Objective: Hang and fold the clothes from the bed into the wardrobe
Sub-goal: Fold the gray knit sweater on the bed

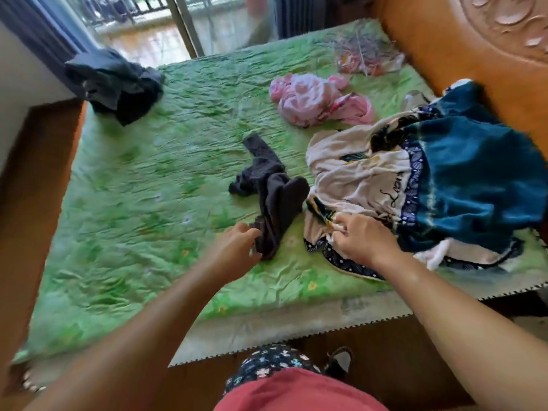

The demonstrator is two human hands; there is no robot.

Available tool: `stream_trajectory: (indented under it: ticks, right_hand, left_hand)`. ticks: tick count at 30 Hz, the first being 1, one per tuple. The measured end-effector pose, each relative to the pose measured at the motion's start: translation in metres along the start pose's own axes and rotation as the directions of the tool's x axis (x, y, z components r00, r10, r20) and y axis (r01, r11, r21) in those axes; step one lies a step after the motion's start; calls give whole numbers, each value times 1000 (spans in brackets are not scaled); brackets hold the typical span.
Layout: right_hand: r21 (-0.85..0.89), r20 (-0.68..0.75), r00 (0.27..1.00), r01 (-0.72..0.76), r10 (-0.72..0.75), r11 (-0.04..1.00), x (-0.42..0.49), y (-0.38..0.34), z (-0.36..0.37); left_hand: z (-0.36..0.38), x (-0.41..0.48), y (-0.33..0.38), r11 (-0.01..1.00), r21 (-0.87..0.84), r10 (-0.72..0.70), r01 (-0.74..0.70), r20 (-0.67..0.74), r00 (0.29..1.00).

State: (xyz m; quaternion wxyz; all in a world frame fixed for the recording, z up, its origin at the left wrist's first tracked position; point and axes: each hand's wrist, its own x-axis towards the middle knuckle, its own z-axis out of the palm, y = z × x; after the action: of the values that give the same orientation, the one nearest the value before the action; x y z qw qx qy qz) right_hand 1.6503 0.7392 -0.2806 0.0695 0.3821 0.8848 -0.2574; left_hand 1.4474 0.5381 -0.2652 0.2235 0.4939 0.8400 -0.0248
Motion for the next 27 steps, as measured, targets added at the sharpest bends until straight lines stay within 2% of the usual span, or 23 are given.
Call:
stream_trajectory:
  ticks: [4,9,18,27]
  right_hand:
    - [-23,68,997,40,-38,999,20,-29,12]
    - [-88,118,993,11,0,996,56,-59,31]
    - [-200,208,977,6,37,980,131,-91,91]
    - [-267,351,933,176,-74,948,274,-85,177]
  left_hand:
    - [8,-12,-33,998,-31,-54,53,-35,998]
    - [22,5,-75,998,-32,-58,57,-24,998]
    - [64,81,-147,998,-61,-13,23,154,988]
    - [145,210,-206,973,-157,-111,172,335,936]
